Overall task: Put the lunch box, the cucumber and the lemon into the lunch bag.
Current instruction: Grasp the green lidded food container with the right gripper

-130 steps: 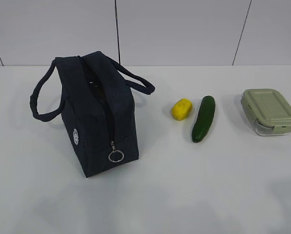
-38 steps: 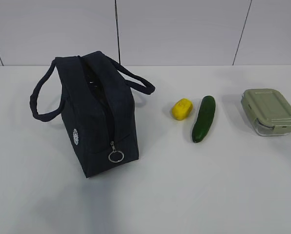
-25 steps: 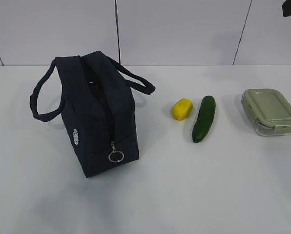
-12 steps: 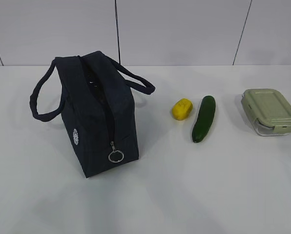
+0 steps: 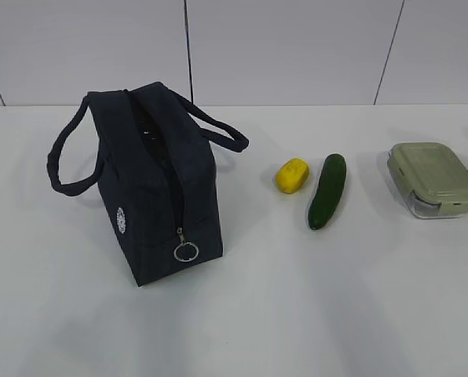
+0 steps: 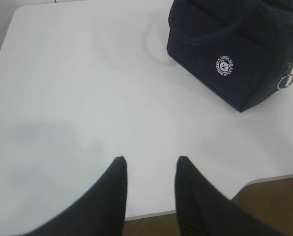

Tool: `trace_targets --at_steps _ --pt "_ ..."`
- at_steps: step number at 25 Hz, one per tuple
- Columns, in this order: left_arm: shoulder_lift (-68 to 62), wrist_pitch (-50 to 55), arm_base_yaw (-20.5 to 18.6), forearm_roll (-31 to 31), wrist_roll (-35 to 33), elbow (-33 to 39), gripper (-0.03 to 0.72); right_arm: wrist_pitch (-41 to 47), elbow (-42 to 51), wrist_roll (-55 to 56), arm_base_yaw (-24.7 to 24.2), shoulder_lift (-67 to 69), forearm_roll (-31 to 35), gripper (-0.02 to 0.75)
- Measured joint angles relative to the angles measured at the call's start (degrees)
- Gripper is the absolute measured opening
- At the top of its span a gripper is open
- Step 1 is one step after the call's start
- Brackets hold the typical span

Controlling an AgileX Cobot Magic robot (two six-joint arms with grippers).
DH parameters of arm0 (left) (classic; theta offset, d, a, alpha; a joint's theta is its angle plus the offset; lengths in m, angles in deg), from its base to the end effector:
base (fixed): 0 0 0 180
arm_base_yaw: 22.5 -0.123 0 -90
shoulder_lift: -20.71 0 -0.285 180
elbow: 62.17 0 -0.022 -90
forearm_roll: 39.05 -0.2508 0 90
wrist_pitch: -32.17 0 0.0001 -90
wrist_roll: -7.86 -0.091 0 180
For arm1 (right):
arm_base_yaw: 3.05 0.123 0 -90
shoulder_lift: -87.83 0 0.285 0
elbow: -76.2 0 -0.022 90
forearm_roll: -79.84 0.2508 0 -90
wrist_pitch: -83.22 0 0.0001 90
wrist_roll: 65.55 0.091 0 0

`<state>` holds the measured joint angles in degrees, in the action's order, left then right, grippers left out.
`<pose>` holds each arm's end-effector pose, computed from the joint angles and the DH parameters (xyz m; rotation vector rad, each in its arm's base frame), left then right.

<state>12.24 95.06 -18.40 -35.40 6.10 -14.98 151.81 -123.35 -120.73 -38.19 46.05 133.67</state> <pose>-0.0078 -0.0046 0.2812 0.1106 2.0660 -0.1016 0.4059 -0.2020 0.1521 0.0921 2.4754 0.8959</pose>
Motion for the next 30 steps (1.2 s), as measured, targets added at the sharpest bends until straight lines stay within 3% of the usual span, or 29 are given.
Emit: trace_targets --at_steps 19,30 --pt "0.00 0.02 0.00 -0.10 0.00 0.00 0.241 -0.39 -0.99 -7.74 0.00 5.67 14.13 0.529" --pt "0.00 0.02 0.00 -0.10 0.00 0.00 0.241 -0.43 -1.13 -7.93 0.49 5.67 14.96 0.529"
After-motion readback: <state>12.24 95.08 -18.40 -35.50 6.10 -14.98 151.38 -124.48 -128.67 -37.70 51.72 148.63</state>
